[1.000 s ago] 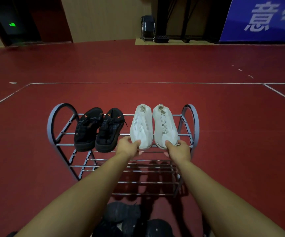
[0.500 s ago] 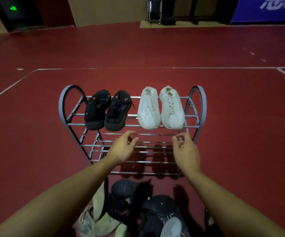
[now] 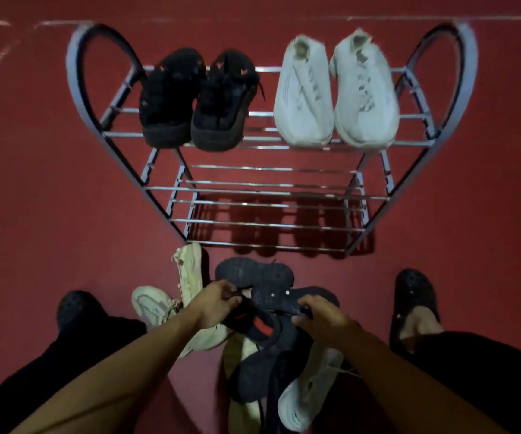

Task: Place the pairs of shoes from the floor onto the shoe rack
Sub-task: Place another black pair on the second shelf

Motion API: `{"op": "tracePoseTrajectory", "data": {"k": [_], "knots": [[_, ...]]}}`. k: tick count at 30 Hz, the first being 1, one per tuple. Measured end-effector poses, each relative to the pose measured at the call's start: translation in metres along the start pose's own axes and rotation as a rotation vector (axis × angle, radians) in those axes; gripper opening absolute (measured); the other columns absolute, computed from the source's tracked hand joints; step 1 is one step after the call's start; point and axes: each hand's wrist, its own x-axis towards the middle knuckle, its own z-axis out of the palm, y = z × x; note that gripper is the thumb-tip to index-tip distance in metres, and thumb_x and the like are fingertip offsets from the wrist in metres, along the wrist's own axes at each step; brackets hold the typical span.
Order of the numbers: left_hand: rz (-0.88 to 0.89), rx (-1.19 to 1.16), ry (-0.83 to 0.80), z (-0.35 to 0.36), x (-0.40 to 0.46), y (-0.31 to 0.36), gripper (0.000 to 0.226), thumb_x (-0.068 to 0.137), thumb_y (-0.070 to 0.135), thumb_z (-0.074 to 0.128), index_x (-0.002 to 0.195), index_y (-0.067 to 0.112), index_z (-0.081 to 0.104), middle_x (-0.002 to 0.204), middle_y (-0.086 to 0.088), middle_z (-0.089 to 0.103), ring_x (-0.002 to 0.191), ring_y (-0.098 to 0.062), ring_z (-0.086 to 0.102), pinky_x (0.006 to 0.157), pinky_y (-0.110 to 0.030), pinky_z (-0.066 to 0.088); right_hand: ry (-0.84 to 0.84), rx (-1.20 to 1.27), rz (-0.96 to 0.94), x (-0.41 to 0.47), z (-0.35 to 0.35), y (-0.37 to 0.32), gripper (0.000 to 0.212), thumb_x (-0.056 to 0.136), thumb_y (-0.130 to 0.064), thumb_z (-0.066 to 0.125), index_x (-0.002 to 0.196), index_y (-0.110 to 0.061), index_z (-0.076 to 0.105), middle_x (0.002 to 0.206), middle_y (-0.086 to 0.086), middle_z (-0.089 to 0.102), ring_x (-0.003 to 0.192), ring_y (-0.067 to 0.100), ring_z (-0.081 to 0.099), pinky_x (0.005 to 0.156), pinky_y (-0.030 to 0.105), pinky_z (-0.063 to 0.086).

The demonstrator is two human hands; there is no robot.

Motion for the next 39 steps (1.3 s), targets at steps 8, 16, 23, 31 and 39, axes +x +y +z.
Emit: {"op": "tracePoseTrajectory", "data": {"k": [8,16,23,31,39], "knots": [[-0.033,0.159,-0.207,0.059,0.033,-0.066,0.013,0.094,0.009,0.064,0.099,0.016,0.055,0.084,0.006,0.056,0.076,-0.009,0.057,0.062,-0.008,0.046,-0.091,0.242,0.018,0.054,0.078,0.002,0.067,0.078,-0.082,0.050,0.117,-0.028,0.057,0.111,-0.004,0.063,0.097,0.014,0.062,0.091,0.039,0.053],[-0.011,-0.008,-0.264,0.097,0.051,-0.074,0.050,0.083,0.033,0.078,0.130,0.025,0.061,0.121,0.010,0.055,0.117,-0.007,0.053,0.104,-0.015,0.038,0.281,0.190,-0.002,0.100,0.084,0.003,0.047,0.091,-0.038,0.066,0.132,-0.016,0.055,0.137,0.008,0.051,0.128,0.027,0.048,0.105,0.039,0.042],[0.036,0.002,-0.249,0.114,0.057,-0.076,0.027,0.084,0.034,0.076,0.090,0.020,0.053,0.115,0.001,0.058,0.113,-0.016,0.048,0.097,-0.023,0.036,0.052,-0.059,0.021,0.146,0.066,0.017,0.081,0.088,-0.063,0.057,0.153,-0.024,0.028,0.156,0.010,0.036,0.139,0.035,0.038,0.113,0.051,0.033],[-0.025,-0.093,-0.265,0.103,0.044,-0.081,0.035,0.081,0.043,0.078,0.097,0.014,0.065,0.102,0.010,0.050,0.096,0.001,0.047,0.089,-0.017,0.032,0.102,-0.074,0.006,0.131,0.043,0.028,0.069,0.066,-0.065,0.077,0.114,-0.027,0.046,0.118,0.004,0.053,0.108,0.029,0.052,0.091,0.043,0.043],[-0.365,-0.868,-0.050,0.066,0.031,-0.035,0.033,0.098,0.039,0.058,0.104,0.008,0.068,0.100,-0.008,0.071,0.100,-0.025,0.067,0.079,-0.029,0.057,0.290,0.109,-0.396,0.065,0.037,0.021,0.069,0.070,-0.017,0.079,0.131,-0.028,0.050,0.116,0.001,0.065,0.103,0.024,0.063,0.084,0.044,0.052]]}}
